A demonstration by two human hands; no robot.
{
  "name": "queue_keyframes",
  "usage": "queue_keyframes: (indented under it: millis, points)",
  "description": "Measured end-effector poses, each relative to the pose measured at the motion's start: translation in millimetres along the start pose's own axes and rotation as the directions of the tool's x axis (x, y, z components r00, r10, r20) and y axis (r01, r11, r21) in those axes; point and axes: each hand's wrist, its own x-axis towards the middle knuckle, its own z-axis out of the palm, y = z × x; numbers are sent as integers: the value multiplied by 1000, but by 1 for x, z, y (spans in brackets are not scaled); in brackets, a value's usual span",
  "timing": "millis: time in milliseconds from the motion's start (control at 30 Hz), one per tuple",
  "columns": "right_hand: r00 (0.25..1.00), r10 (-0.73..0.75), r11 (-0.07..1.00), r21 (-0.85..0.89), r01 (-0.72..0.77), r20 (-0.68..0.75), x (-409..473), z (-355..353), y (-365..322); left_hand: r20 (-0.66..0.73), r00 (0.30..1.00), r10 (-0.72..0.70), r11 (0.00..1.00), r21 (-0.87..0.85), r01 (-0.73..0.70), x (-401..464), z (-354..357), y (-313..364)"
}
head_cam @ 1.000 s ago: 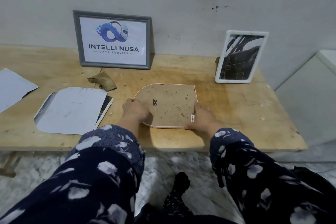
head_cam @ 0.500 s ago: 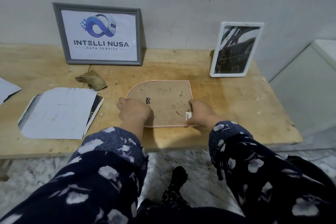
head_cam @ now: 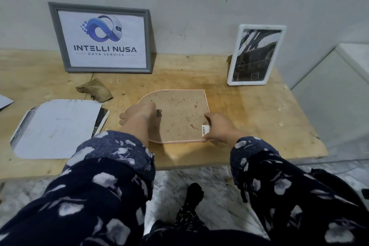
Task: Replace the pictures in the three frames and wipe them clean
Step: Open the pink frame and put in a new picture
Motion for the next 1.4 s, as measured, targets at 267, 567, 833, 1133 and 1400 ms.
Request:
queue_keyframes:
  millis: [267,567,833,1133,1400]
  points:
    - [1000,19,1000,-7,-19,10,3,1,-1,40,998,53,969,241,-61,24,-2,-2]
    - [997,63,995,-76,-60,35,6,0,-6,65,987,144,934,321,-157,24,-11,0]
    - [997,60,996,-63,-57,40,5,-1,-8,-68,989,131,976,182,-117,15,-7,-5]
    - [996,28,998,61,-33,88,0,-4,0,-34,981,191,937,-291,-193,-4,-7,-22]
    - [999,16,857,515,11,-48,-1,-29,4,-95,960,264,829,-487,-276,-28,-22,6]
